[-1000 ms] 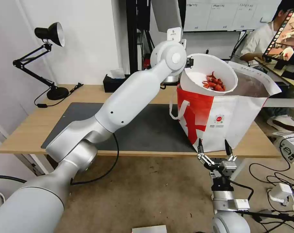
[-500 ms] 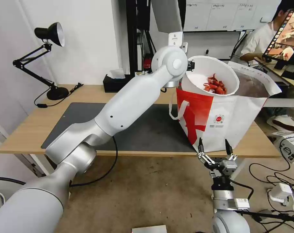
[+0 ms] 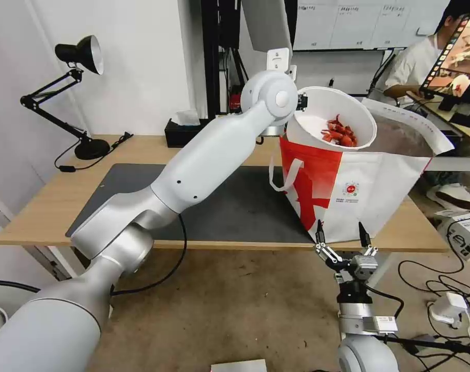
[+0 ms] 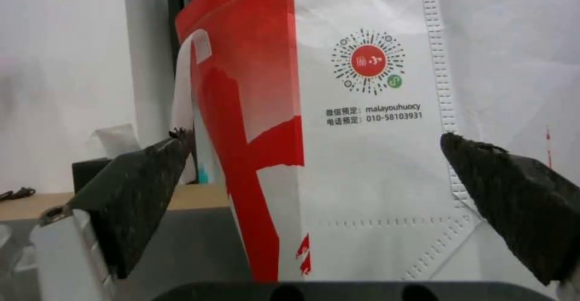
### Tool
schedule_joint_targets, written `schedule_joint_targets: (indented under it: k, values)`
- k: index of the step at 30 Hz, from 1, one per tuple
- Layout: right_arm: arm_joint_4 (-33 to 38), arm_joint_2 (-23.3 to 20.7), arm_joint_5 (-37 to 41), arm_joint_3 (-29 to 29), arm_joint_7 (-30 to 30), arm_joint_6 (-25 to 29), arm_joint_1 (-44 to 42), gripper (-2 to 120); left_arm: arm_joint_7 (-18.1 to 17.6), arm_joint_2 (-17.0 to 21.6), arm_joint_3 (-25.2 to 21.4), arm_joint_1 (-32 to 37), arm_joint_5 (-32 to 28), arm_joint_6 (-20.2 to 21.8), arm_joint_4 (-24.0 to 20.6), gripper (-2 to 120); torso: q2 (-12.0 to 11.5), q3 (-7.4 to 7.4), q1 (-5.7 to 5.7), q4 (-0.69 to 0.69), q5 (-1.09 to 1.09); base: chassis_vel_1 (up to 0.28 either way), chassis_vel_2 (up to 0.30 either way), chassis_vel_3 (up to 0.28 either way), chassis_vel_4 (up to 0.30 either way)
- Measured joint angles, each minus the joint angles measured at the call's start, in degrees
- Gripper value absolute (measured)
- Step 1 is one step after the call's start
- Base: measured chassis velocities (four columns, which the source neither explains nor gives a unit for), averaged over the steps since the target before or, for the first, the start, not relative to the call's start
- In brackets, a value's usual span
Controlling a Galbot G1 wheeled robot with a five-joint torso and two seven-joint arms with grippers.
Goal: Pick up the trash from the table and place it into the takeout bag.
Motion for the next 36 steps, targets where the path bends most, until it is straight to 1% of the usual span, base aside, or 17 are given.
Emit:
schedule_joint_targets:
  k: [7,16,25,36]
  values:
    - [-0.03,-0.03,0.07,-0.02,0.01,0.0,0.04,100,0.9,-0.11,0.56,0.65,1.36,-0.71,0.29,0,0.0,0.0,0.0,0.0,0.0,0.0,0.0,0.0,0.0]
    - [-0.03,-0.1,0.16,0.04,0.0,0.0,0.04,100,0.98,-0.36,0.7,1.45,1.82,-0.96,0.14,0,0.0,0.0,0.0,0.0,0.0,0.0,0.0,0.0,0.0]
    - [-0.26,-0.18,0.18,0.04,0.0,0.0,0.09,100,0.96,0.48,1.25,1.98,1.81,-1.24,-1.17,0,0.0,0.0,0.0,0.0,0.0,0.0,0.0,0.0,0.0]
    - [-0.22,-0.09,0.13,0.11,0.02,-0.04,-0.03,100,0.82,0.5,1.51,2.23,1.56,-1.26,-1.92,0,0.01,0.0,0.0,0.0,0.0,0.0,0.0,0.0,0.0]
